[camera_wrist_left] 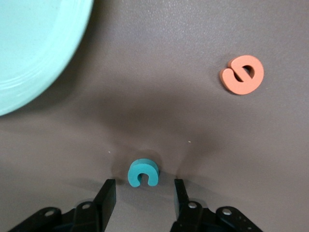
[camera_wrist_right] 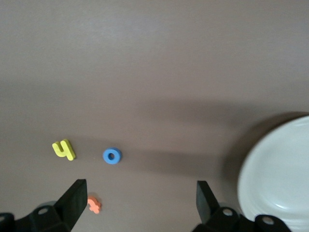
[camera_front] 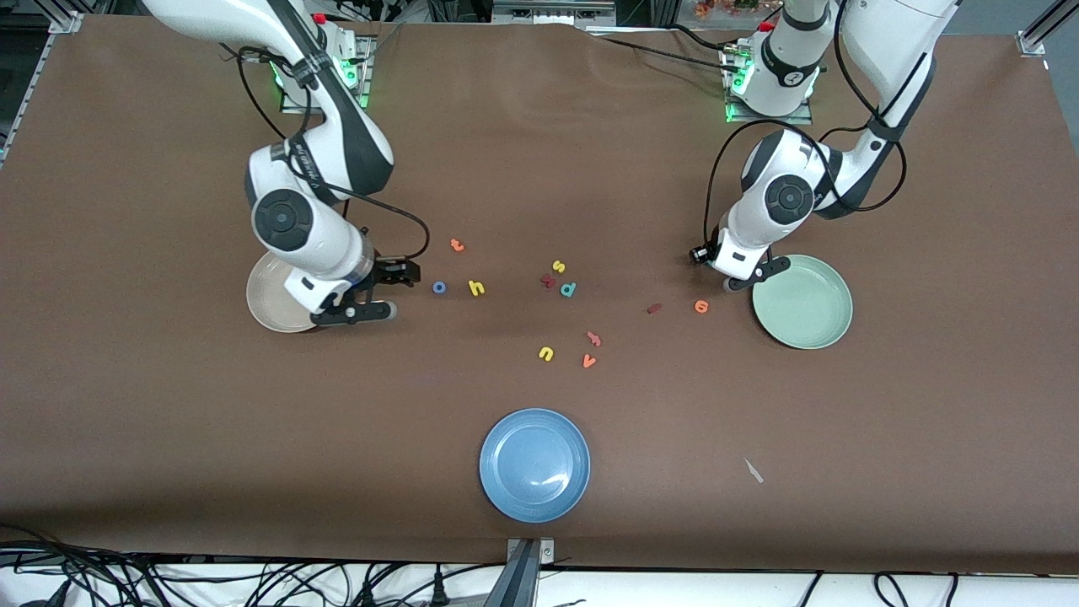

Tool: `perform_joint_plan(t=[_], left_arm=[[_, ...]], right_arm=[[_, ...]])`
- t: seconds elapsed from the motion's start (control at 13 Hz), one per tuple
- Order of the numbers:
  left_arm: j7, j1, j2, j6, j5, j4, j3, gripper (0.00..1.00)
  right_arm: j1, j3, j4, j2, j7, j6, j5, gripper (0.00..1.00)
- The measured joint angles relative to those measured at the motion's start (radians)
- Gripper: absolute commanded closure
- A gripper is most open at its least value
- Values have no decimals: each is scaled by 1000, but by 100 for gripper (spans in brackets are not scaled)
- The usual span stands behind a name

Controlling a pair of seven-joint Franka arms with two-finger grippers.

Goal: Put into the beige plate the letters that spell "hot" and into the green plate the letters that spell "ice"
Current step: 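Grasp blue o with the right gripper while the left gripper grasps teal c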

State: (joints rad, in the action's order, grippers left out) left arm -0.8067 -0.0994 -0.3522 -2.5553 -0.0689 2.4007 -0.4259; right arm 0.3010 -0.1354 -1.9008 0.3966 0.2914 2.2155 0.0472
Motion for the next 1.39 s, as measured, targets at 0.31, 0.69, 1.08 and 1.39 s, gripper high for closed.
perform_joint_plan(t=[0.31, 0.69, 1.08, 1.39], left_arm=[[0, 0, -5, 0, 0, 0, 0, 56], [1, 0, -6, -9, 0, -1, -2, 70], [2, 0, -6, -12, 0, -1, -3, 83], [5, 0, -6, -12, -14, -3, -3, 90]], right_arm=[[8, -49, -69, 56, 48, 201, -1, 0], [14, -55, -177, 73, 56, 352, -25, 0], [40, -66, -205, 108, 157, 407, -135, 1], [48, -66, -205, 121, 195, 408, -185, 25]])
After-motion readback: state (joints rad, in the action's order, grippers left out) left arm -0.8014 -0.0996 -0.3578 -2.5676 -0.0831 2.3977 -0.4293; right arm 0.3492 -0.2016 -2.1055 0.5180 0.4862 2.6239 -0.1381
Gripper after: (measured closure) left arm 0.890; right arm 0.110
